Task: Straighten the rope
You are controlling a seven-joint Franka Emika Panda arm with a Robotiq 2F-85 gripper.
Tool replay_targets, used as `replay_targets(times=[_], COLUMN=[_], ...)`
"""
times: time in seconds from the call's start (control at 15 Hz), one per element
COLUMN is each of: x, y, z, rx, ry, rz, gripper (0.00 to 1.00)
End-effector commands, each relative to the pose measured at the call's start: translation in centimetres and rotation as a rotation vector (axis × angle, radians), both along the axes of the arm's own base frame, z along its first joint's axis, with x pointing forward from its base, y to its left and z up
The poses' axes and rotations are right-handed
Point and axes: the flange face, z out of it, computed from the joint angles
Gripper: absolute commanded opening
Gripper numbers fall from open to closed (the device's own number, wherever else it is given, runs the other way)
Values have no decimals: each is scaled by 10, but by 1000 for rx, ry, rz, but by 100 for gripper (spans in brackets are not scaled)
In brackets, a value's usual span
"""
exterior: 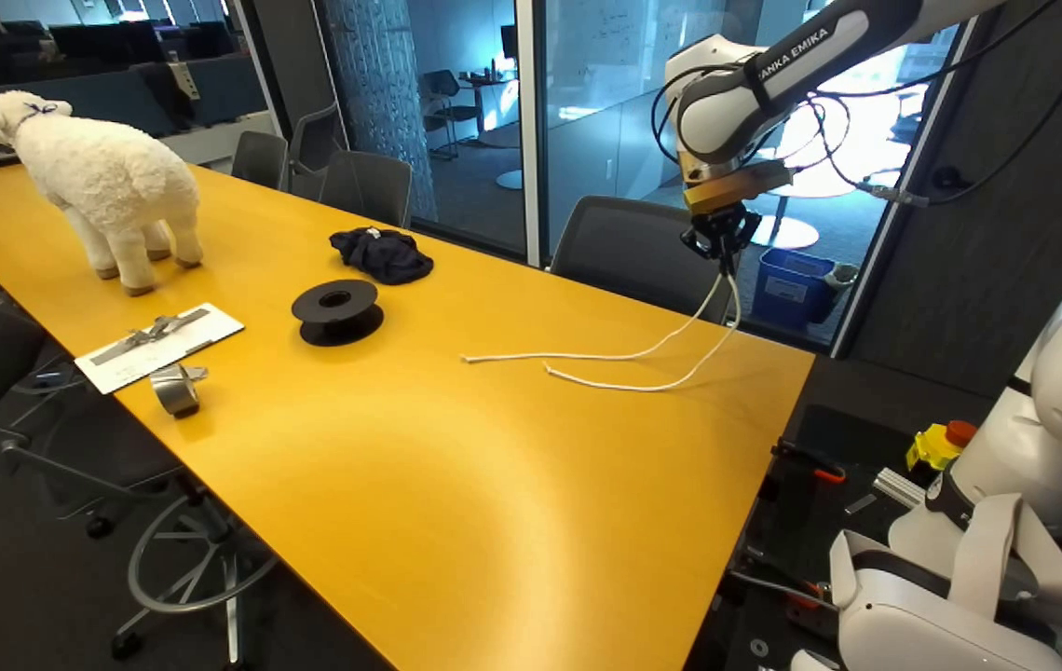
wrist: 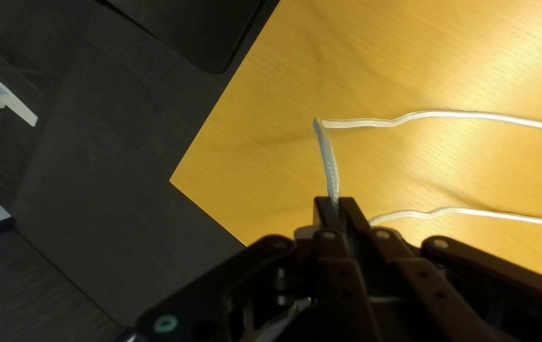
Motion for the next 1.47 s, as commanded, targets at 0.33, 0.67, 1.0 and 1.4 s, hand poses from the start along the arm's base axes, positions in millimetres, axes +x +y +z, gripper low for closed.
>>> replay_targets(times=[0.33,0.67,1.0,1.4], x=[-23,-13,-36,-96], y=[-5,34,86,123], z=[-3,1,31,83], rx=[3,102,184,245], ry=[-81,-64,-23,-31], rz=[-54,166,427,722], gripper=[70,100,100,100])
